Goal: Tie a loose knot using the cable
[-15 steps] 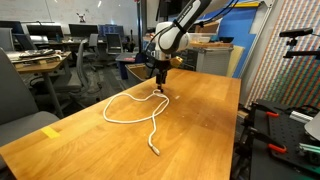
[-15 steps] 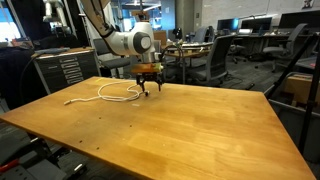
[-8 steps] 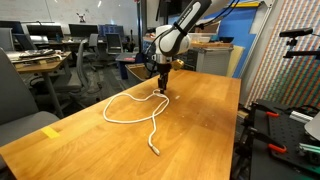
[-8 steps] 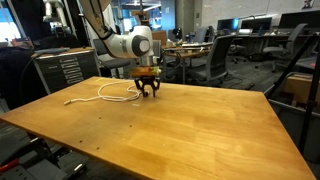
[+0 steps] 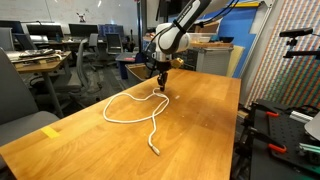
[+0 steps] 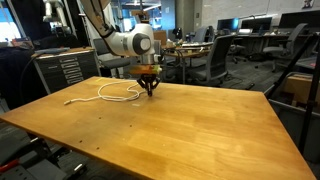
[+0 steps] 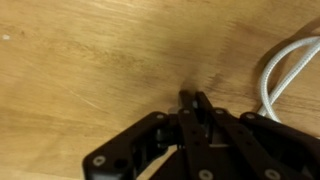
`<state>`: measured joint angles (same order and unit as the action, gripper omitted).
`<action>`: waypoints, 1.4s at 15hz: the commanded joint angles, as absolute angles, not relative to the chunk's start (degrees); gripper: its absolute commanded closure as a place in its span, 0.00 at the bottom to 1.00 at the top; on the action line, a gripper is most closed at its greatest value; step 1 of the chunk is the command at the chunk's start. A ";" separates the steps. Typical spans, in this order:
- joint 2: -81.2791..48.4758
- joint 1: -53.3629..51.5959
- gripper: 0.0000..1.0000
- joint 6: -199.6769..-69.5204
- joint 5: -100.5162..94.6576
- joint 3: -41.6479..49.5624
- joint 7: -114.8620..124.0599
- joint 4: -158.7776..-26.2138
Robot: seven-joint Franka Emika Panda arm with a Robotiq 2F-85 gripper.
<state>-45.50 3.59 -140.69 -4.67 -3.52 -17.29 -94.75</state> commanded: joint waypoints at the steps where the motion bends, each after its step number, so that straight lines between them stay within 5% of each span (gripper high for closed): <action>1: -42.20 5.96 0.92 -144.04 -1.11 -5.18 -17.10 -95.79; 10: -24.53 16.12 0.97 -140.83 20.35 -9.41 -16.77 -97.12; 21: -14.34 18.36 0.97 -138.93 47.65 1.18 -11.97 -93.20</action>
